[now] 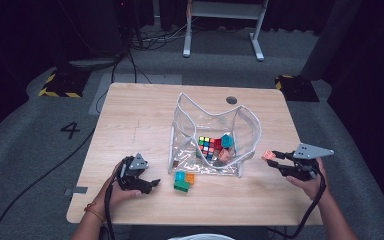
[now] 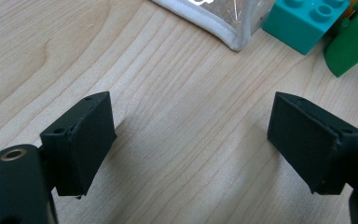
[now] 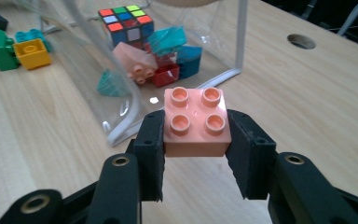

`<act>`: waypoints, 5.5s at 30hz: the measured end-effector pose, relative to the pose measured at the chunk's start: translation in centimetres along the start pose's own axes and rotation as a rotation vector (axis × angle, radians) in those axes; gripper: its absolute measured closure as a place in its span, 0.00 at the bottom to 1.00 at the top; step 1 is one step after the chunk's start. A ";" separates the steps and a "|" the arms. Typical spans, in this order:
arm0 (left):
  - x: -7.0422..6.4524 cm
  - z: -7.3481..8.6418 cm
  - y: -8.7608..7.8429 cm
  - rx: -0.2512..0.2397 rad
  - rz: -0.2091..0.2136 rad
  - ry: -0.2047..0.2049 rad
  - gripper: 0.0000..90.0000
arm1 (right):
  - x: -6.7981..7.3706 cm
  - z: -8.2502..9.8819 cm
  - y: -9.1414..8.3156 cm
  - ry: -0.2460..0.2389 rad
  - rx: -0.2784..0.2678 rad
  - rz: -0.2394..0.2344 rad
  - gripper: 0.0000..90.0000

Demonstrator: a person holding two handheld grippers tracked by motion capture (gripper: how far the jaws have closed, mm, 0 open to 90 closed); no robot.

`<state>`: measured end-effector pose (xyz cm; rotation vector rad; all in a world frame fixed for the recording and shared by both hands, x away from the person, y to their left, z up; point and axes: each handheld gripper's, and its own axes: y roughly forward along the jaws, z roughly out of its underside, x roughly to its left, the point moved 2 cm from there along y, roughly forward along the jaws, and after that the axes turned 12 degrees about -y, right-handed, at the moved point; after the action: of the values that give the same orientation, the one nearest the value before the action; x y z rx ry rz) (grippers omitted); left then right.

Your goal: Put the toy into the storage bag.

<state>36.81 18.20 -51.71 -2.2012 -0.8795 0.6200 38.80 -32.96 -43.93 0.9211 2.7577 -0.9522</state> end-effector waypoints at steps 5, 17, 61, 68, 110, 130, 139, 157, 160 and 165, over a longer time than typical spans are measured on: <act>0.0 0.0 0.0 0.000 0.000 0.000 0.17 | -1.1 -1.2 -0.2 -0.020 -0.002 0.023 0.66; 0.0 0.0 0.0 0.000 0.000 0.000 0.17 | -4.8 -6.5 -1.4 -0.080 -0.023 0.084 0.66; 0.0 0.0 0.0 0.000 0.000 0.002 0.17 | -2.7 -16.9 5.3 -0.252 -0.046 -0.119 0.66; 0.0 0.0 0.0 0.000 0.000 0.001 0.17 | -1.1 -17.8 7.1 -0.318 0.002 -0.185 0.66; 0.0 0.0 0.0 0.002 0.003 0.000 0.17 | -1.4 -16.8 11.7 -0.450 0.575 -0.217 0.66; 0.0 0.0 0.0 -0.001 -0.003 0.004 0.17 | -2.7 -14.6 5.1 -0.212 0.144 -0.126 0.42; 0.0 0.0 0.0 0.001 -0.002 0.002 0.17 | -1.8 -12.9 1.2 -0.156 -0.011 -0.032 0.32; 0.0 0.0 0.0 0.001 0.002 0.001 0.17 | 2.5 -6.1 -1.7 -0.062 -0.109 0.031 0.29; 0.0 0.0 0.0 0.000 -0.001 0.002 0.17 | 4.6 -4.3 0.0 -0.069 -0.072 -0.029 0.31; 0.0 0.0 0.0 0.000 -0.001 0.001 0.17 | 7.2 -3.4 2.2 -0.086 -0.064 -0.121 0.32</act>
<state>36.80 18.19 -51.71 -2.2006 -0.8805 0.6182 34.57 -25.87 -44.21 0.6943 2.7789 -0.8923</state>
